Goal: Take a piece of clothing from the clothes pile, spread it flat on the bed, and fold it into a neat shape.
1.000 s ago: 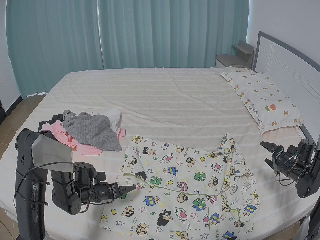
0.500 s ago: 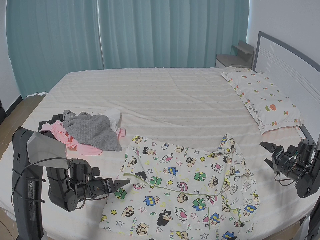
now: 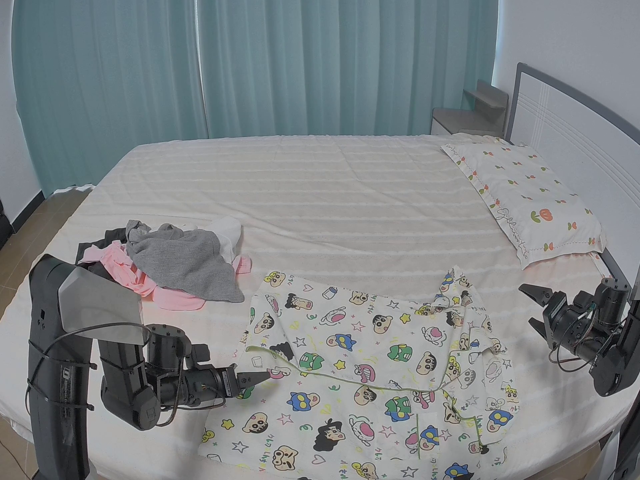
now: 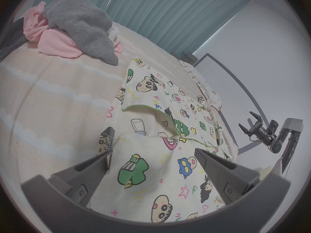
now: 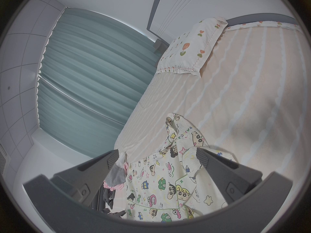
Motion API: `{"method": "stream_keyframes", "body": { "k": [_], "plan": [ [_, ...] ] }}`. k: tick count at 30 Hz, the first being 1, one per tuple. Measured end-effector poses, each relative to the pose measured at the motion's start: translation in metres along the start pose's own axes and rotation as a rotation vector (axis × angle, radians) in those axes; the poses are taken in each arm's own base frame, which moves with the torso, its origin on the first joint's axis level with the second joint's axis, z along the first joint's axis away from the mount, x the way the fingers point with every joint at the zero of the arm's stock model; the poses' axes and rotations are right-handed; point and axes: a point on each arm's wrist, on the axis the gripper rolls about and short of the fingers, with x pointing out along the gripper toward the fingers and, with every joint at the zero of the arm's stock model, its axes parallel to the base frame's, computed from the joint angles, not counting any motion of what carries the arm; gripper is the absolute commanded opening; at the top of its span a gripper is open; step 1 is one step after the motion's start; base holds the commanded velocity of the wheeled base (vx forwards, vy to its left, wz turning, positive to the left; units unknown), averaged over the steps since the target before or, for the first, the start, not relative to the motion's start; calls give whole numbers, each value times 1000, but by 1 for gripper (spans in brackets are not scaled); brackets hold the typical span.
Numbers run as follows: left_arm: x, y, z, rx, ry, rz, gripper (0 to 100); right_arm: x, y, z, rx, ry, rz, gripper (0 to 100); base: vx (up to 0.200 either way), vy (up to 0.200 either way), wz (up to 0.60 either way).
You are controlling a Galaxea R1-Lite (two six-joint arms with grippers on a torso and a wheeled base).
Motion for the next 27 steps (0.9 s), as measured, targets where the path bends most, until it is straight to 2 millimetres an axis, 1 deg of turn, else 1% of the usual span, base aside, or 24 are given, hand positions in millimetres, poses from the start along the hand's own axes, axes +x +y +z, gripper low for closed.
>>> {"method": "stream_keyframes", "body": {
  "k": [3, 8, 13, 16, 22, 24, 27],
  "plan": [
    [6, 0, 6, -15, -26, -9, 100, 0, 0, 0, 0, 1, -1, 100, 0, 0, 0],
    [16, -1, 18, -100, -79, -32, 100, 0, 0, 0, 0, 0, 0, 100, 0, 0, 0],
    [16, 0, 28, -117, -165, -10, 100, 0, 0, 0, 0, -1, 0, 100, 0, 0, 0],
    [11, 3, 37, -122, -233, 1, 100, 0, 0, 1, 0, -2, 0, 100, 0, 0, 0],
    [-8, 11, 56, -185, -345, 14, 100, 0, 0, 1, 1, -3, -1, 100, 0, 0, 0],
    [-15, 13, 57, -195, -356, 23, 100, 0, 0, 1, 0, -3, 0, 100, 0, 0, 0],
    [-26, 12, 52, -211, -345, 40, 100, -1, 0, 1, -4, -5, 0, 100, 0, 0, 0]
  ]
}}
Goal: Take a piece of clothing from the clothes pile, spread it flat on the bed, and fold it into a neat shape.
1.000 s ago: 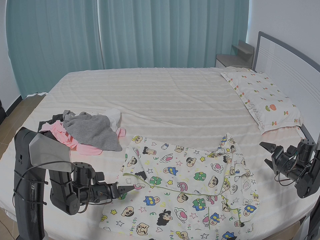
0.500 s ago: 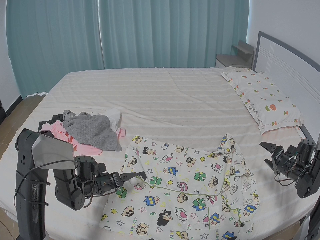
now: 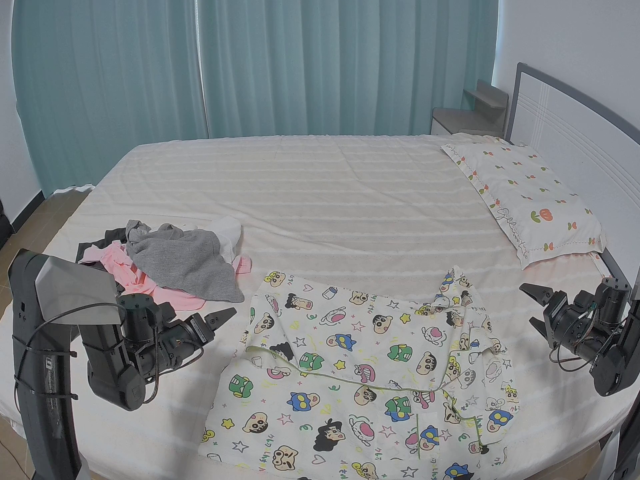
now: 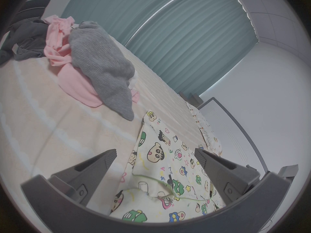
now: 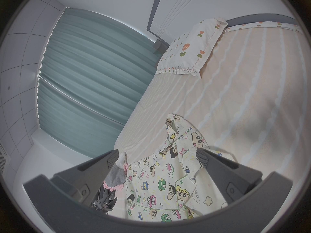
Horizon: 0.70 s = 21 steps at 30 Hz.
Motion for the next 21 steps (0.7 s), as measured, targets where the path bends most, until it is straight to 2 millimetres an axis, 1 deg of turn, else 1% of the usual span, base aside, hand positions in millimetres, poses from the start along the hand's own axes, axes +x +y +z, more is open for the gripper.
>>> {"method": "stream_keyframes", "body": {
  "k": [4, 6, 10, 14, 17, 21],
  "plan": [
    [-18, -1, -8, -18, 35, 28, 100, -1, 0, 0, -22, -4, -2, 100, 0, 0, 0],
    [-31, -4, -15, -31, 67, 46, 100, -2, 1, -1, -56, -4, -3, 100, 0, 0, 0],
    [-47, -11, -27, -60, 118, 64, 100, -3, 0, -2, -108, -1, -11, 100, 0, 0, 0],
    [-61, -22, -37, -115, 161, 66, 100, -15, -6, -11, -148, 43, -50, 100, 0, 0, 0],
    [-66, -28, -43, -139, 181, 66, 100, -23, -12, -19, -167, 97, -66, 100, -200, 0, 0],
    [-72, -34, -51, -140, 195, 86, 100, -24, -19, -24, -221, 147, -76, 100, -200, 0, 0]
  ]
}}
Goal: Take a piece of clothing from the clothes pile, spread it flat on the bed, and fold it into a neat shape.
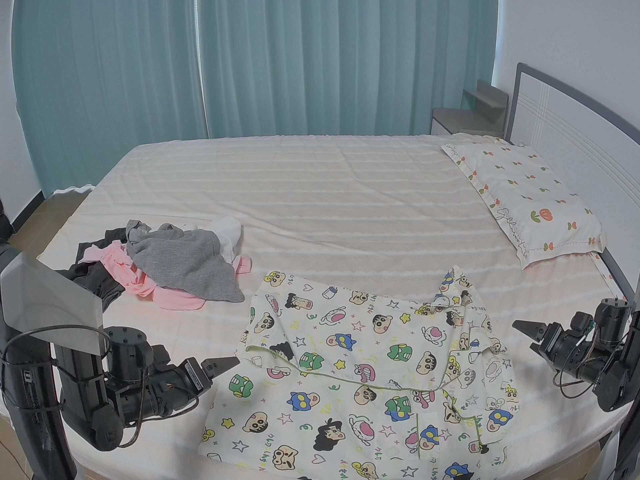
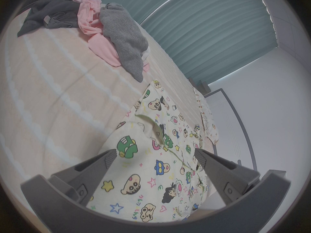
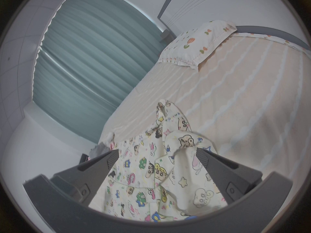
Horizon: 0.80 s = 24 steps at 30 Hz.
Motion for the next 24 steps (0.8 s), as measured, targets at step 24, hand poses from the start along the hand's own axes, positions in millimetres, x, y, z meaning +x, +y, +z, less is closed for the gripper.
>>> {"method": "stream_keyframes", "body": {
  "k": [24],
  "plan": [
    [-8, 0, -23, 22, 60, 69, 100, 7, -11, -11, 9, 64, -38, 100, -142, 0, 0]
  ]
}}
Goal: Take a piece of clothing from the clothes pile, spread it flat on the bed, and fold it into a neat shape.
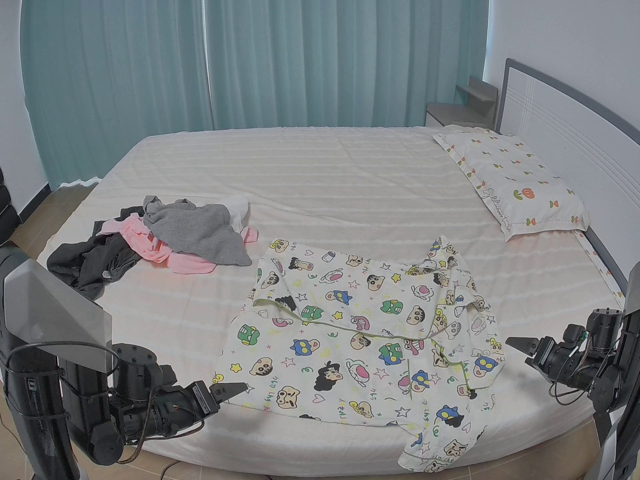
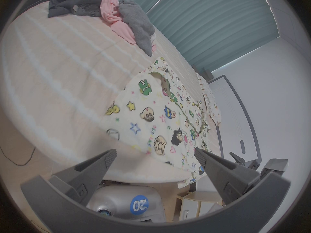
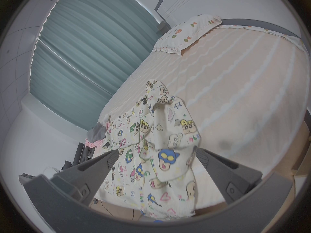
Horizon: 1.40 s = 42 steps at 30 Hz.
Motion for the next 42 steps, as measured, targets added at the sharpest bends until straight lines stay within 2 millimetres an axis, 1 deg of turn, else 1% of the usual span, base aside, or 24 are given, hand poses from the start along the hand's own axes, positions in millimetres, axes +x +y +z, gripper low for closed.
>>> {"method": "stream_keyframes", "body": {
  "k": [5, 10, 15, 19, 25, 36, 37, 42],
  "plan": [
    [8, 3, 2, 1, -42, 45, 100, 0, 0, 0, -10, 1, 1, 100, 0, 0, 0],
    [23, 7, 4, 2, -112, 112, 100, 1, -1, -1, -31, 12, -5, 100, 0, 0, 0],
    [40, 10, 2, 15, -143, 154, 100, 1, 0, -2, -36, 19, -5, 100, 0, 0, 0],
    [53, 10, -1, 28, -158, 163, 100, 2, 0, -3, -40, 25, -4, 100, 0, 0, 0],
    [69, 11, 1, 35, -204, 178, 100, 3, -1, -4, -44, 31, -6, 100, 0, 0, 0],
    [91, 10, 8, 74, -276, 191, 100, 6, 0, -8, -65, 52, -4, 100, 0, 0, 0],
    [92, 10, 7, 81, -278, 194, 0, 6, 0, -9, -77, 56, -5, 100, 0, 0, 0],
    [96, 11, 3, 102, -273, 206, 0, 10, -3, -14, -121, 87, -15, 100, 0, 0, 0]
  ]
}}
